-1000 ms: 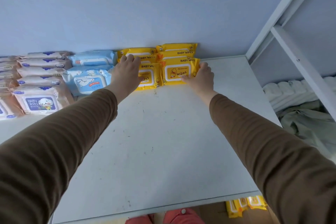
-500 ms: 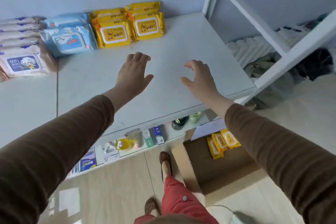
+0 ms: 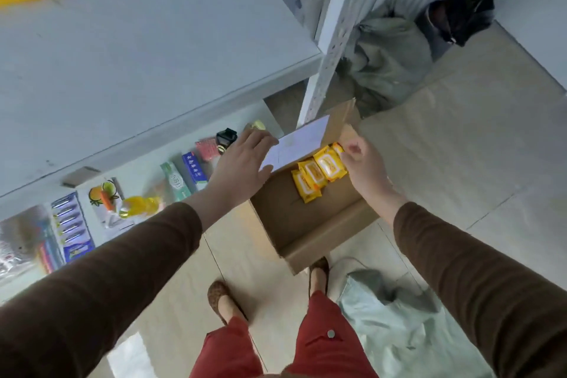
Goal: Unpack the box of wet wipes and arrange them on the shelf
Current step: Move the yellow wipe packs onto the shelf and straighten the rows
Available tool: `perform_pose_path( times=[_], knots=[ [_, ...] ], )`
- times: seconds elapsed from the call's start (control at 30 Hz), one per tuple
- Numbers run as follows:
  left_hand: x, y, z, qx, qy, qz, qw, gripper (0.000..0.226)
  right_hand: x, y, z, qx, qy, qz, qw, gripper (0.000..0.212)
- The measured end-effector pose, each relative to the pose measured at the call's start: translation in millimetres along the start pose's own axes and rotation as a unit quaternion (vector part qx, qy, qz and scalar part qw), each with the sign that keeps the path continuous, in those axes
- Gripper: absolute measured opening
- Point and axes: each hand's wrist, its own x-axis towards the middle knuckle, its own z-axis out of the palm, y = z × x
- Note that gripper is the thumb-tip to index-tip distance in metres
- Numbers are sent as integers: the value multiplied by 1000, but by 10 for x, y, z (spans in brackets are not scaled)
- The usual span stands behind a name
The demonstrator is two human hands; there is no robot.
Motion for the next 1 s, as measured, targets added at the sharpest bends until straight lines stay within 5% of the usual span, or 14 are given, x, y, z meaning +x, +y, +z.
perform_pose_path(
  times=[0.27, 0.53, 0.83, 1.0],
  knots=[
    [743, 398, 1745, -7, -193, -87, 977, 51, 649, 1664, 256, 82, -86, 195, 974, 26],
    [1615, 23, 3517, 31, -303, -65, 950, 54, 1569, 2975, 1200, 204, -98, 379, 897, 44],
    [2445, -435, 5023, 135, -361, 15, 922, 55, 2352, 3779, 2302, 323, -34, 471, 820, 37],
    [2520, -523, 5310, 165, -388, 40, 906, 68, 2493, 3940, 2641, 358, 12, 469, 807, 69]
  ],
)
